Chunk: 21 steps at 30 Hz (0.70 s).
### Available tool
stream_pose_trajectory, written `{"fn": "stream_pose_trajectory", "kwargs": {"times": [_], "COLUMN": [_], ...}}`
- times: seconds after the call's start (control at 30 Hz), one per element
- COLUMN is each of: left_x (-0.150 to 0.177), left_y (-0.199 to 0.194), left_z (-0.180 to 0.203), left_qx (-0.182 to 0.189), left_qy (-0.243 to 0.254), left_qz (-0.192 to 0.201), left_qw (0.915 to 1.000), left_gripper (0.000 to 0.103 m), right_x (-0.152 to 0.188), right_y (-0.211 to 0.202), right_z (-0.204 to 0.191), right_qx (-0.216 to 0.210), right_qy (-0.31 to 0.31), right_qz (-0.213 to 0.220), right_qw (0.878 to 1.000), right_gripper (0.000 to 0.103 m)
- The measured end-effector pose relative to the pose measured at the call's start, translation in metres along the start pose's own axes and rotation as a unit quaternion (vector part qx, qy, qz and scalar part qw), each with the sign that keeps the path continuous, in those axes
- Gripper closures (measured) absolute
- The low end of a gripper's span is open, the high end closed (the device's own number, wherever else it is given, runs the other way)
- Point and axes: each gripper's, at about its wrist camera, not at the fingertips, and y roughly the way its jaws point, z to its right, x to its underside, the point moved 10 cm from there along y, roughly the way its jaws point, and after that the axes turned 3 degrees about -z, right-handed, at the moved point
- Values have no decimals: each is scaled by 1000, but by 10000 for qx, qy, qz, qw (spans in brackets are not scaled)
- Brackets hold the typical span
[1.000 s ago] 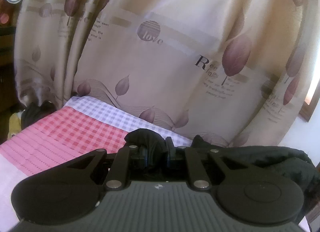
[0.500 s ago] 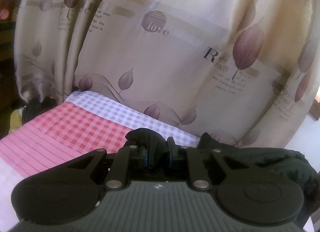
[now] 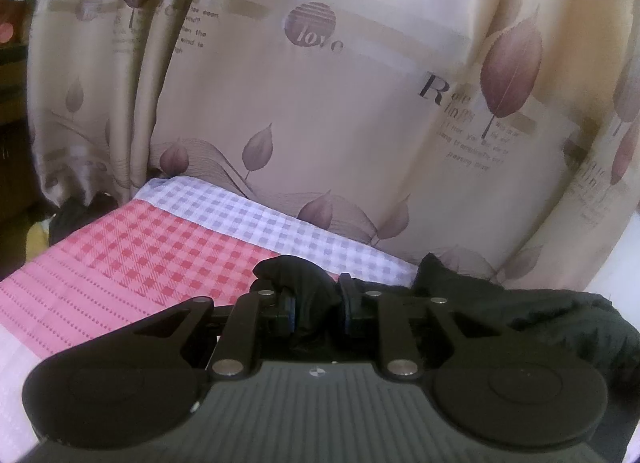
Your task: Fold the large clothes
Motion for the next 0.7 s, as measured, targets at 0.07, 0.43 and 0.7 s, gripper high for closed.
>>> {"fn": "stream_pose_trajectory", "kwargs": {"times": [0.07, 0.43, 0.7], "left_x": [1, 5, 8], "left_y": [4, 21, 32], "left_z": [0, 0, -2], "left_qx": [-25, -102, -107], "left_qy": [16, 64, -11], "left_qz": [-19, -128, -238], "left_qw": [10000, 9998, 9997], "left_gripper": [77, 75, 68], "right_x": [0, 3, 6], "right_y": [4, 22, 32], "right_z": [2, 13, 22], "right_qx": [17, 123, 100], "right_qy": [9, 2, 128], "right_qz": [-26, -144, -238], "right_qw": [10000, 9998, 9996], "right_gripper": [87, 86, 83]}}
